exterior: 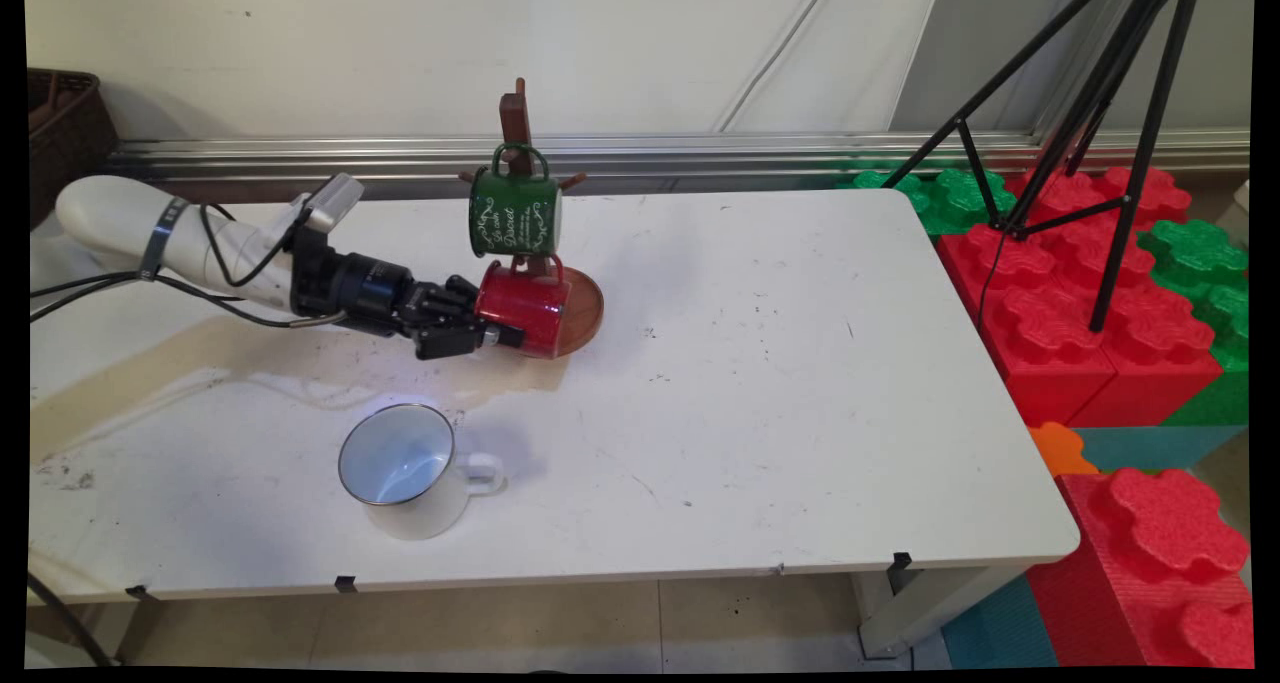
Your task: Place the picked object on the table
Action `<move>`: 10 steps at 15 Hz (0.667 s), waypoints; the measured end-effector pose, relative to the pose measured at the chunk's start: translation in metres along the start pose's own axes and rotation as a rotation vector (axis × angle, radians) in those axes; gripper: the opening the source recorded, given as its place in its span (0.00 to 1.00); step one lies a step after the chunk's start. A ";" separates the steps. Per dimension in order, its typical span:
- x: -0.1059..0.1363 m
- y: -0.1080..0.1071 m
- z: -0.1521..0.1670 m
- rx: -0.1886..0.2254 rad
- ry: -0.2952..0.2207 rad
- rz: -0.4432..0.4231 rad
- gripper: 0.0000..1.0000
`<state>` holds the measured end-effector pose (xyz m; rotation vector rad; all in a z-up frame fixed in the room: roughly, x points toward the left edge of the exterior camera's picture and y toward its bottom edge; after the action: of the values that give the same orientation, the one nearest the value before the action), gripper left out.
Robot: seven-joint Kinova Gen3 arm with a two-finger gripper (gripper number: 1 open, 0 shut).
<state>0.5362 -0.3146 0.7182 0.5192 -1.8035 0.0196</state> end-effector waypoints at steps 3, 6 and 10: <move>0.000 0.009 -0.005 -0.022 -0.008 0.006 0.00; 0.000 0.015 -0.010 -0.032 -0.015 0.011 0.00; 0.001 0.020 -0.019 -0.040 -0.031 0.025 0.00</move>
<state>0.5465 -0.2916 0.7298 0.4713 -1.8368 -0.0076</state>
